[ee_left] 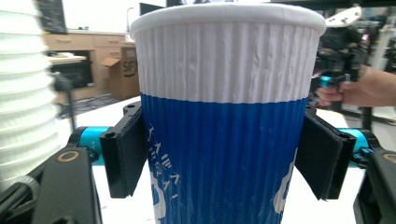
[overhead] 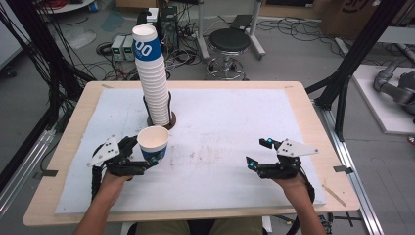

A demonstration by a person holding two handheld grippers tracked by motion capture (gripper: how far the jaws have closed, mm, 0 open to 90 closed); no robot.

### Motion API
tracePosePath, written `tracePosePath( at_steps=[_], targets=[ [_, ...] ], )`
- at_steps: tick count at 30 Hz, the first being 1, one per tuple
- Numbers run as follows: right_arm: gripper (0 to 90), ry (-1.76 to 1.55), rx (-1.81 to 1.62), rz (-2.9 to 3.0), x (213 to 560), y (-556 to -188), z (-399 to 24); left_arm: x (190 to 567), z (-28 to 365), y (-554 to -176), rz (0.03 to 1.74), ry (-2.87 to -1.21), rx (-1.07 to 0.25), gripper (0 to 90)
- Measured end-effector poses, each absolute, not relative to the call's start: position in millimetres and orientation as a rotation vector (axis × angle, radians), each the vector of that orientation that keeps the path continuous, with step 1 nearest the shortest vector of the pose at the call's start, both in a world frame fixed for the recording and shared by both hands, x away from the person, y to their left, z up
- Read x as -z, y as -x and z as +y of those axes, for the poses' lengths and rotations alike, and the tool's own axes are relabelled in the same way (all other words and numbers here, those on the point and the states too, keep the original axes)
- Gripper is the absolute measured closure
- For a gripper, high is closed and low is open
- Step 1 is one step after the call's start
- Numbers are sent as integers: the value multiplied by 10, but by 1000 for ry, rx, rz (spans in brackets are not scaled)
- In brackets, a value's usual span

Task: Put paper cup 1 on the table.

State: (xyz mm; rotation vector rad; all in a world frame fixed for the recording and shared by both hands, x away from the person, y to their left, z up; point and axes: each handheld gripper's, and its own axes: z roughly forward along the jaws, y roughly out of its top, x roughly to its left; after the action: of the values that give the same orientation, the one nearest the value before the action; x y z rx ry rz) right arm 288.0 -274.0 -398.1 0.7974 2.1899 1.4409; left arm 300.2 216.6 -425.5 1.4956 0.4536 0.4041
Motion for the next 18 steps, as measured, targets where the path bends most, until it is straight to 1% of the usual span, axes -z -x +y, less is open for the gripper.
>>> tracePosePath(
  at_steps=[8,18],
  targets=[
    [192,-798,-1442,2185,3980,-2872,-2753,4257,2450,-3082,555,-1487,-469,255],
    [193,-801,-1445,2186,3983,-2867,-2762,4321,2789,-3302,654,-1458,-543,264]
  ],
)
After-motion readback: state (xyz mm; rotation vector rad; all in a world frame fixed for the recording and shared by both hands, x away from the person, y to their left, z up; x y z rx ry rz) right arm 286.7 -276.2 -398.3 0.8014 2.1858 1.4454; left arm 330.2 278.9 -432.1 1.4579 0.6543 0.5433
